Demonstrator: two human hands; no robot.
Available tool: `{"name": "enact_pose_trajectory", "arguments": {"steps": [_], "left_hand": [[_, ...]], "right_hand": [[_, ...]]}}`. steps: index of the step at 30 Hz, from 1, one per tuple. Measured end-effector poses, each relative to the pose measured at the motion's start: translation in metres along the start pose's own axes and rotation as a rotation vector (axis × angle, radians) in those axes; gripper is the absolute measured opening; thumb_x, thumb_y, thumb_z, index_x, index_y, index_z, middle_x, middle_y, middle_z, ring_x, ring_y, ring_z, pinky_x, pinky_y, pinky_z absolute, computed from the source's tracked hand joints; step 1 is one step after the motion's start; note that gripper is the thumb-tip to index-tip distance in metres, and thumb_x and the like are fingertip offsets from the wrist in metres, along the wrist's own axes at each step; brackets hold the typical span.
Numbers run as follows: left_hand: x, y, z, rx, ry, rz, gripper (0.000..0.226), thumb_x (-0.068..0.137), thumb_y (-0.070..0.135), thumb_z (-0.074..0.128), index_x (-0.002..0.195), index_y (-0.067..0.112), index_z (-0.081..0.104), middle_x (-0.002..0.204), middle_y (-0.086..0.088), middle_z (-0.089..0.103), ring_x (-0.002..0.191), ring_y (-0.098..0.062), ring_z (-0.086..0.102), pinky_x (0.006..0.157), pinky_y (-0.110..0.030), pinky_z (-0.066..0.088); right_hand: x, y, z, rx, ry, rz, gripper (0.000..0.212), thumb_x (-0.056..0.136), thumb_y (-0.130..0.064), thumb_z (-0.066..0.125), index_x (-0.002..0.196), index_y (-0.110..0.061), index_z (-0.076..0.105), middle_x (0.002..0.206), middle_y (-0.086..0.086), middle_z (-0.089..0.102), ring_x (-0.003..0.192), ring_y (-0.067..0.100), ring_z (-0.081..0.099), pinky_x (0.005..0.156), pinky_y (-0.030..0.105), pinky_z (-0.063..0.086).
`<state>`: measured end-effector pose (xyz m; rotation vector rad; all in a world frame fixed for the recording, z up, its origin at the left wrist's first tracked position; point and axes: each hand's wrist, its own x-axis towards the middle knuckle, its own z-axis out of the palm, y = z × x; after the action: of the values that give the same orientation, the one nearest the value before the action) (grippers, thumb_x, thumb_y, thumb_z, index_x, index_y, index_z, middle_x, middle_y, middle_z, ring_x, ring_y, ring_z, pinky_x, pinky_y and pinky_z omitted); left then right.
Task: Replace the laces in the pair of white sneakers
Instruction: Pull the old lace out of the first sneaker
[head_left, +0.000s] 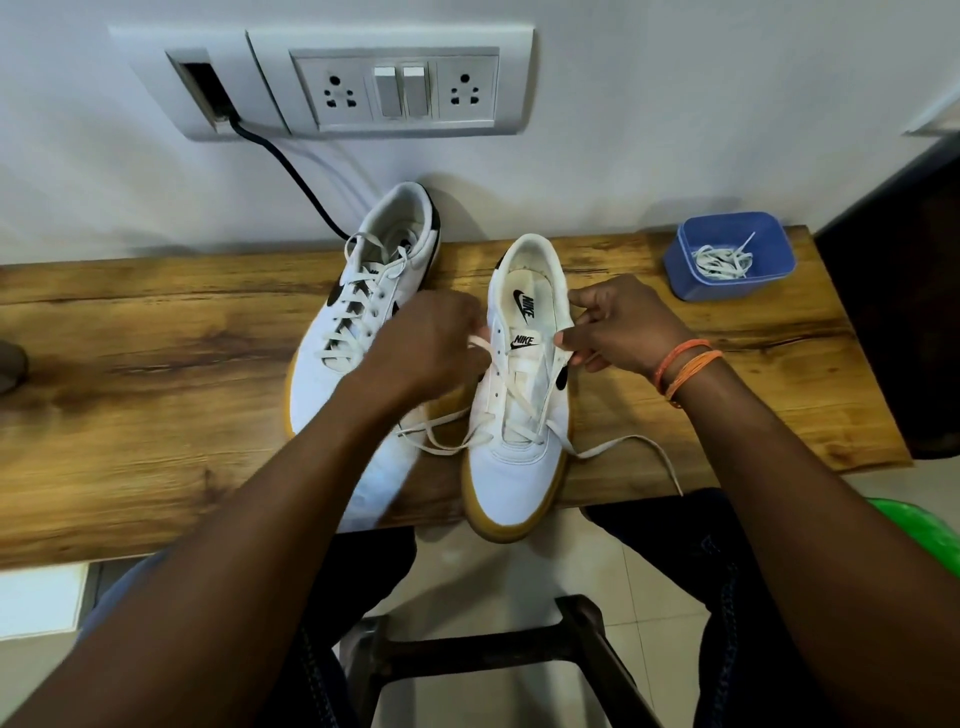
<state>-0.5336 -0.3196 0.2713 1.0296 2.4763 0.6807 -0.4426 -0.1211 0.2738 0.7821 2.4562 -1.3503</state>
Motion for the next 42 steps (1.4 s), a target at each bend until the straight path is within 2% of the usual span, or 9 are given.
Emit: {"name": "enact_pose_trajectory", "arguments": {"steps": [3,7,10,16,22,26,30,38,42], "left_hand": [[-0.002,0.007,0.012,-0.025,-0.079,0.129,0.041,0.077,0.023,0.072,0.113,0.021,0.054,0.074,0.006,0.057,0.065,-0.009,0.054,0.057,-0.032,0.046],[-0.010,0.027,0.026,0.190,-0.165,0.294,0.020,0.084,0.030,0.066,0.103,0.026,0.070,0.079,0.006,0.064,0.071,-0.009,0.056,0.060,-0.026,0.042],[-0.014,0.029,0.039,0.252,-0.252,0.250,0.016,0.086,0.034,0.064,0.096,0.028,0.075,0.089,0.000,0.070,0.082,-0.022,0.065,0.061,-0.030,0.048],[-0.006,0.019,0.023,0.071,-0.245,0.249,0.015,0.082,0.023,0.064,0.086,0.025,0.078,0.085,0.007,0.073,0.078,-0.014,0.066,0.069,-0.032,0.052],[0.006,-0.004,0.000,-0.086,0.167,-0.006,0.008,0.074,0.025,0.065,0.077,0.019,0.070,0.064,0.008,0.061,0.063,-0.013,0.060,0.059,-0.032,0.051],[0.001,0.010,0.017,-0.005,0.032,0.119,0.028,0.079,0.023,0.064,0.108,0.026,0.062,0.071,0.007,0.059,0.072,-0.018,0.061,0.063,-0.034,0.052],[-0.009,0.026,0.036,0.192,-0.113,0.331,0.018,0.083,0.025,0.058,0.092,0.026,0.073,0.082,0.001,0.072,0.075,-0.019,0.067,0.063,-0.036,0.054],[-0.008,0.024,0.035,0.144,-0.250,0.299,0.023,0.082,0.025,0.053,0.081,0.019,0.075,0.080,0.001,0.073,0.073,-0.017,0.065,0.065,-0.038,0.054],[0.000,0.012,0.007,0.108,-0.093,0.135,0.027,0.075,0.039,0.053,0.072,0.018,0.071,0.072,0.003,0.067,0.067,-0.014,0.061,0.064,-0.038,0.054]], "right_hand": [[0.000,0.000,0.000,0.005,-0.002,0.004,0.034,0.081,-0.003,0.073,0.115,-0.006,0.070,0.087,0.014,0.074,0.075,0.031,0.073,0.067,0.041,0.062],[-0.001,0.000,0.000,0.011,-0.007,0.006,0.035,0.082,-0.004,0.074,0.116,-0.007,0.070,0.090,0.014,0.074,0.077,0.031,0.073,0.066,0.038,0.062],[-0.001,0.000,0.000,0.007,-0.012,0.004,0.036,0.082,-0.005,0.074,0.117,-0.008,0.069,0.090,0.012,0.075,0.075,0.029,0.073,0.062,0.033,0.061],[-0.001,0.003,-0.002,0.017,-0.014,0.003,0.037,0.082,-0.004,0.074,0.119,-0.008,0.068,0.090,0.013,0.074,0.076,0.030,0.073,0.067,0.040,0.062],[-0.001,0.005,0.000,-0.009,0.004,-0.024,0.032,0.083,-0.004,0.073,0.114,-0.006,0.070,0.086,0.014,0.074,0.071,0.027,0.073,0.063,0.038,0.062],[-0.001,0.005,0.000,-0.019,0.006,-0.026,0.032,0.084,-0.004,0.072,0.115,-0.008,0.070,0.087,0.014,0.074,0.071,0.027,0.073,0.064,0.038,0.062],[-0.002,0.005,0.003,-0.043,0.030,-0.043,0.028,0.084,-0.005,0.071,0.113,-0.005,0.070,0.086,0.015,0.074,0.069,0.027,0.073,0.065,0.042,0.062],[-0.005,0.006,0.009,-0.087,0.085,-0.048,0.031,0.085,-0.007,0.070,0.110,0.009,0.063,0.088,0.019,0.071,0.064,0.023,0.072,0.063,0.046,0.061],[-0.005,0.006,0.008,-0.085,0.082,-0.041,0.031,0.084,-0.006,0.071,0.110,0.009,0.064,0.086,0.017,0.072,0.064,0.020,0.072,0.063,0.043,0.062]]}}
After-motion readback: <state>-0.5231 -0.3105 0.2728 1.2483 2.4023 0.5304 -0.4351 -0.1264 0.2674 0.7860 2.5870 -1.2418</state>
